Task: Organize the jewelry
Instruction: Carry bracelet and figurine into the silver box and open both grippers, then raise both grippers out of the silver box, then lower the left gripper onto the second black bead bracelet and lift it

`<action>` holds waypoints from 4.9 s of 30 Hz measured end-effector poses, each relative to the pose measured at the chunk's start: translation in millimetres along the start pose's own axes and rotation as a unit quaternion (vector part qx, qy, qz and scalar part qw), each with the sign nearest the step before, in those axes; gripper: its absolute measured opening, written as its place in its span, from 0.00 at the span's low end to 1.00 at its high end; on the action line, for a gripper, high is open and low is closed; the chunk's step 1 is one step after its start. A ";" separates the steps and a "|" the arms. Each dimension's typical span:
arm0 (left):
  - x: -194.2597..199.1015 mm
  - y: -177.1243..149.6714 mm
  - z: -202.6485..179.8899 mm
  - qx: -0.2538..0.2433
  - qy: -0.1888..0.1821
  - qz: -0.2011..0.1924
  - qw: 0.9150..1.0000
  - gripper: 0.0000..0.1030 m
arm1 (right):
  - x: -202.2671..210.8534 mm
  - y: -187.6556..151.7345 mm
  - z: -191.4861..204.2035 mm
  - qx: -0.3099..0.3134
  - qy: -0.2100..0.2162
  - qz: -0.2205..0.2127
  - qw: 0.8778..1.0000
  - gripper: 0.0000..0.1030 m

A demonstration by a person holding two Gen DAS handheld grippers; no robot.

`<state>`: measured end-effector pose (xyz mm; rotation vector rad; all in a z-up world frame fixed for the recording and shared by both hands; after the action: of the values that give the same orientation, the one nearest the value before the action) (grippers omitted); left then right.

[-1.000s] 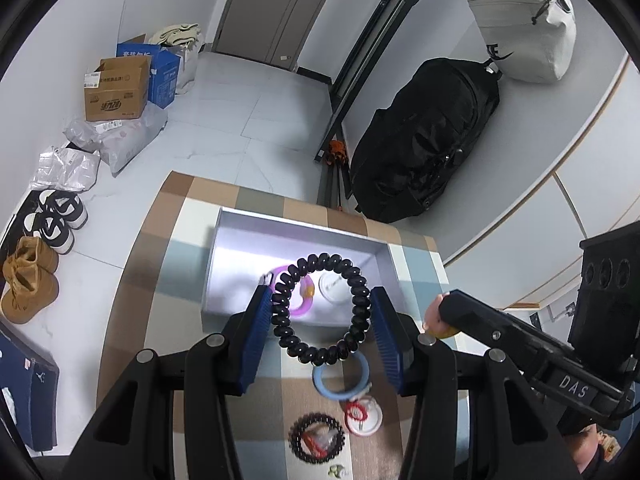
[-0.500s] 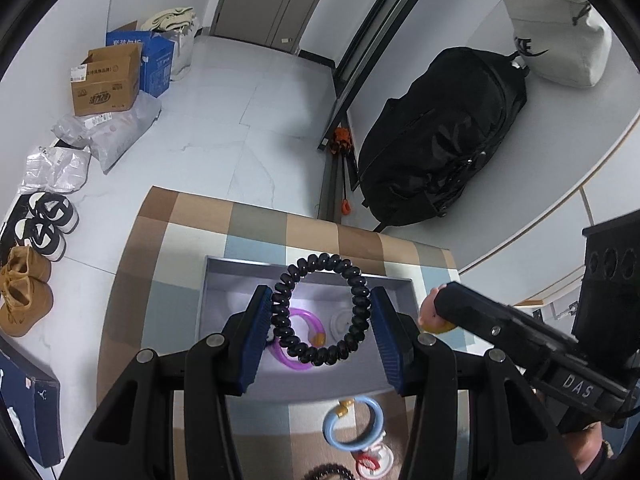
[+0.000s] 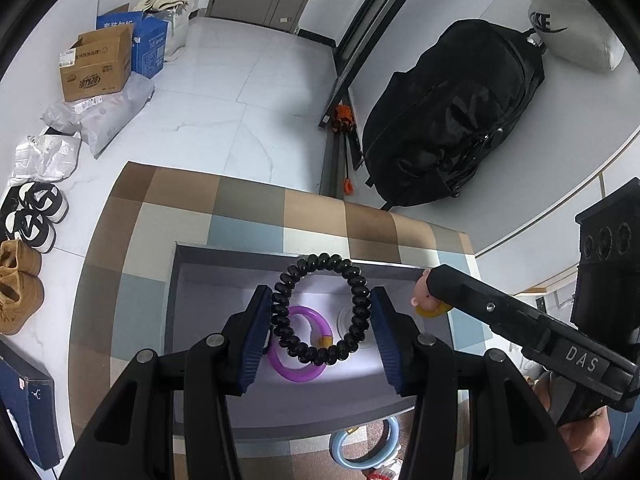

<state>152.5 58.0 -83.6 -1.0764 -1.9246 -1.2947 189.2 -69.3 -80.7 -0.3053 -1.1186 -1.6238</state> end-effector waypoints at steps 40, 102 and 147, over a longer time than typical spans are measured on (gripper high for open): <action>31.9 -25.9 -14.9 -0.035 0.065 -0.049 0.996 0.62 | 52.8 -18.9 4.2 0.004 -0.020 -0.088 0.996 1.00; 14.8 -151.8 -42.9 -0.176 0.138 0.060 0.973 0.76 | 100.8 -107.8 10.2 0.061 -0.083 -0.083 0.991 1.00; 54.4 -92.5 -8.8 0.010 -0.053 0.027 0.998 0.37 | 68.4 -123.6 5.0 0.053 -0.069 0.013 0.996 1.00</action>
<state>45.4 47.3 -79.7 -1.1995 -1.9666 -1.2077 55.1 -111.8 -93.5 -0.3663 -1.2955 -1.5333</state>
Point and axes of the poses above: each gripper's, at about its wrist camera, not at the fingertips, and x roughly against the way its jaws point, z to its left, y to its top, the point moved 2 cm from there along -x, roughly the way its jaws point, and after that the axes turned 3 degrees about y, right-handed, at the moved point
